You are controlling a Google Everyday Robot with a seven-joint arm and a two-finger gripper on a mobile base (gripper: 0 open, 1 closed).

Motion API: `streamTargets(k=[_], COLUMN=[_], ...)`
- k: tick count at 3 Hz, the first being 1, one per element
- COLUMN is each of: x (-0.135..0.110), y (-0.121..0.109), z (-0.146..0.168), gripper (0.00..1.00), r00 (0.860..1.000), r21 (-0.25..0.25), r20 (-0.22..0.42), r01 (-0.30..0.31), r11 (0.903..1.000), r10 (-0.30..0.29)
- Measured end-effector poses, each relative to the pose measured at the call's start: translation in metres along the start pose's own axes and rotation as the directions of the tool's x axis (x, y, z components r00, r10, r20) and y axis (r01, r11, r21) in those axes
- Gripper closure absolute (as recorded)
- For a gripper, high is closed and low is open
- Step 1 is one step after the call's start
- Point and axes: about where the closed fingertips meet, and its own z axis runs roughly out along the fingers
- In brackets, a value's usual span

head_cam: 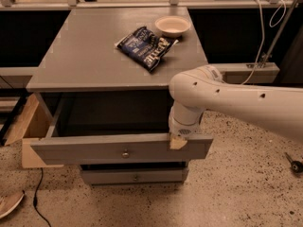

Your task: Open top drawer

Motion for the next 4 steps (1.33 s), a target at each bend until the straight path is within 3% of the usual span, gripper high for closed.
streamTargets(k=[2, 3, 4], x=[0.0, -0.005, -0.008], y=[0.003, 0.016, 0.031], z=[0.009, 0.021, 0.029], gripper=[0.11, 0.0, 0.19], r00=[1.0, 0.999, 0.999], r21=[-0.048, -0.108, -0.156], r20=[0.002, -0.014, -0.025], r01=[0.013, 0.032, 0.033], r11=[0.9988, 0.9937, 0.9873], r10=[-0.013, -0.033, -0.037])
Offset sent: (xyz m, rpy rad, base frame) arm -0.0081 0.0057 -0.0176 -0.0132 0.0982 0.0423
